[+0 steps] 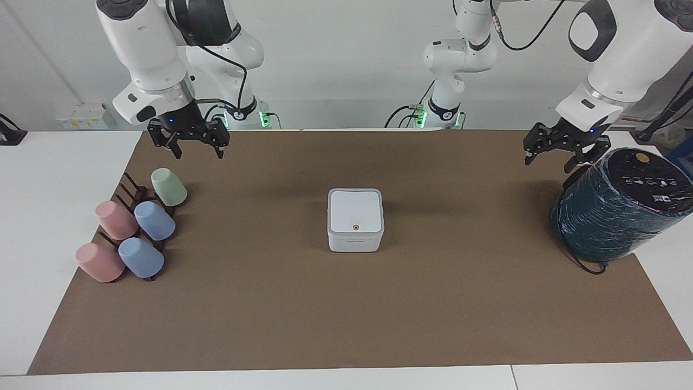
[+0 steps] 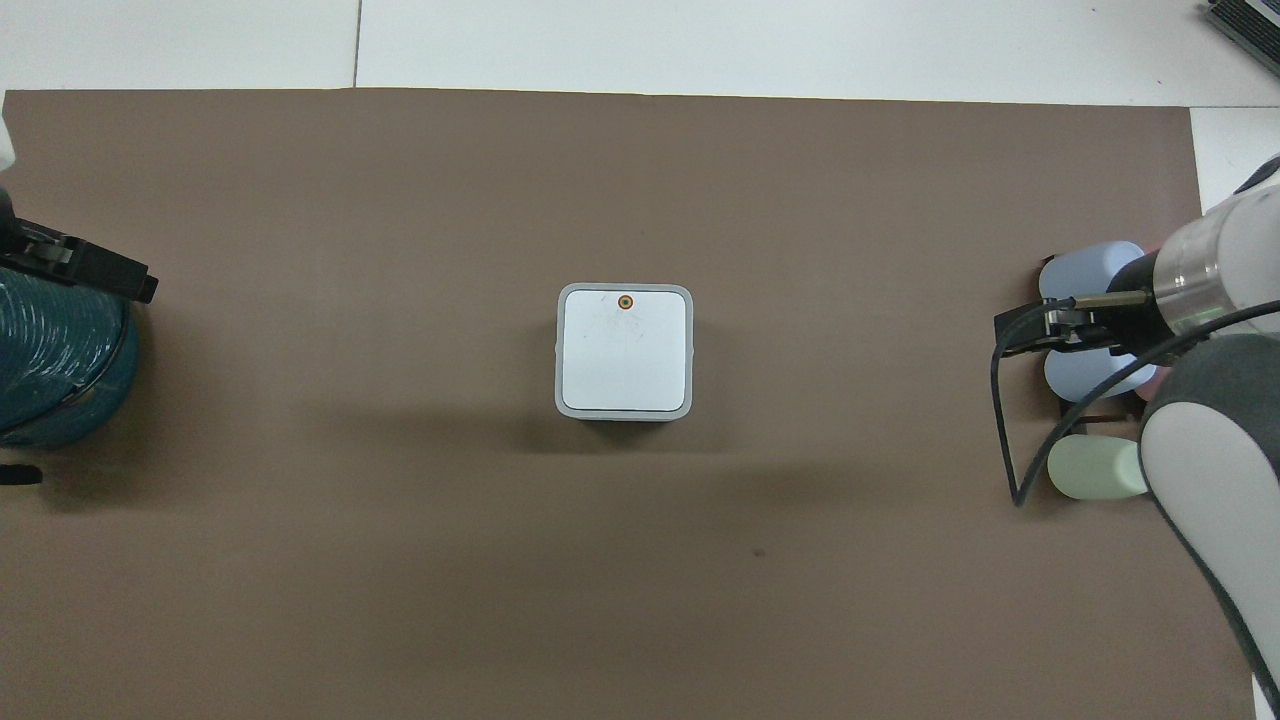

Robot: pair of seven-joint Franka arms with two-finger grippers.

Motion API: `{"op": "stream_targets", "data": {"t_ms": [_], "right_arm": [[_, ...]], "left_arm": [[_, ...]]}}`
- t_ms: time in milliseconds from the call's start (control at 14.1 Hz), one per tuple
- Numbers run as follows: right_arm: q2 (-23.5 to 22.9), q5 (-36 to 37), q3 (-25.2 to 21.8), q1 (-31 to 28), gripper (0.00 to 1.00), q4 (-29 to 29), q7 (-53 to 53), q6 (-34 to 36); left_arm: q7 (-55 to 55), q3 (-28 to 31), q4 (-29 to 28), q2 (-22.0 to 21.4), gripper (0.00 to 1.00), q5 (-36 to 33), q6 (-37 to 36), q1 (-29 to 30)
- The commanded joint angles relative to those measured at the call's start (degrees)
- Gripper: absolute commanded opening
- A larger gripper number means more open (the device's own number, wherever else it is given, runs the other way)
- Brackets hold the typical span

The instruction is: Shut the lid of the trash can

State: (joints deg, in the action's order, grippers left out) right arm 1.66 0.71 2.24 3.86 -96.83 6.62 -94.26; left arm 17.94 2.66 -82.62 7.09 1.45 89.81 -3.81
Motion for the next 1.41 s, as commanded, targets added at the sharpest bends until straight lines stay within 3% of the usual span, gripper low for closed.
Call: {"op": "stream_targets", "data": {"t_ms": [0,1343], "right_arm": [[1.06,-0.01,0.22,-0.52,1.0,-0.91,0.32,-0.31],[1.06,-0.01,0.22,-0.52,1.0,-0.91,0.32,-0.23]], "left_arm": [[-0.09,0.32,-0.44,-0.41,1.0,-1.36,1.16,-0.32],[-0.36,0.15,-0.7,-0.85,1.0,-2.15,1.25,-0.67]]}}
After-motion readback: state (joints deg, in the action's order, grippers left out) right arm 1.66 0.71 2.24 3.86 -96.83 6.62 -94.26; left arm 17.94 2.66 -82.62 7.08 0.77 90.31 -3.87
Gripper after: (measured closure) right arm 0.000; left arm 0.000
